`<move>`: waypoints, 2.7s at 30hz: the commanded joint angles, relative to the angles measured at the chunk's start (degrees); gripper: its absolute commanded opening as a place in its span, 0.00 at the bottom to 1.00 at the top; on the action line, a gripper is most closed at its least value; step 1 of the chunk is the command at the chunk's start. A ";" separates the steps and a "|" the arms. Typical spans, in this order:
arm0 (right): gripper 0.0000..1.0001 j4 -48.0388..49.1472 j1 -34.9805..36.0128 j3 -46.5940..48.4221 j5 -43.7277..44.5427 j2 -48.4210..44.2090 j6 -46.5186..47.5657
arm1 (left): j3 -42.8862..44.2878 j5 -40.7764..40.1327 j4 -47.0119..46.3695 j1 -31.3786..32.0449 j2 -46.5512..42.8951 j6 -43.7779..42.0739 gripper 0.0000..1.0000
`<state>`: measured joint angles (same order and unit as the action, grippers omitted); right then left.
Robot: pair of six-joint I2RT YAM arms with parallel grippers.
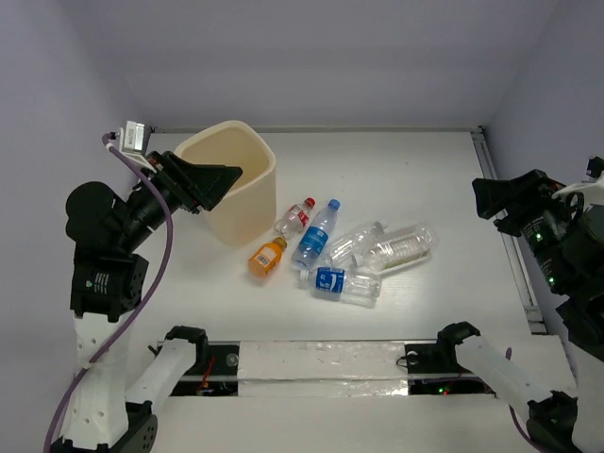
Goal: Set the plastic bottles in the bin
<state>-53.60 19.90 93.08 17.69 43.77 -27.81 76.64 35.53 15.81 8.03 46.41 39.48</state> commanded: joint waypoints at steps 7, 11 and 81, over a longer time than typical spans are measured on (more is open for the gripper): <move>0.00 -2.99 -0.30 1.49 4.10 -1.76 -1.02 | 5.27 -10.71 -2.28 13.99 7.72 -1.95 0.00; 0.00 -5.10 -0.30 5.78 6.21 -1.05 -1.10 | 6.23 -27.59 -1.67 37.34 18.23 -5.72 0.00; 0.50 -5.29 -0.30 3.97 -3.27 -4.92 2.23 | 50.72 -39.56 -9.04 50.07 62.08 -27.27 0.37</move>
<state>-63.20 19.90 99.11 17.12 39.38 -25.85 128.90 -3.25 13.72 62.02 118.32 8.91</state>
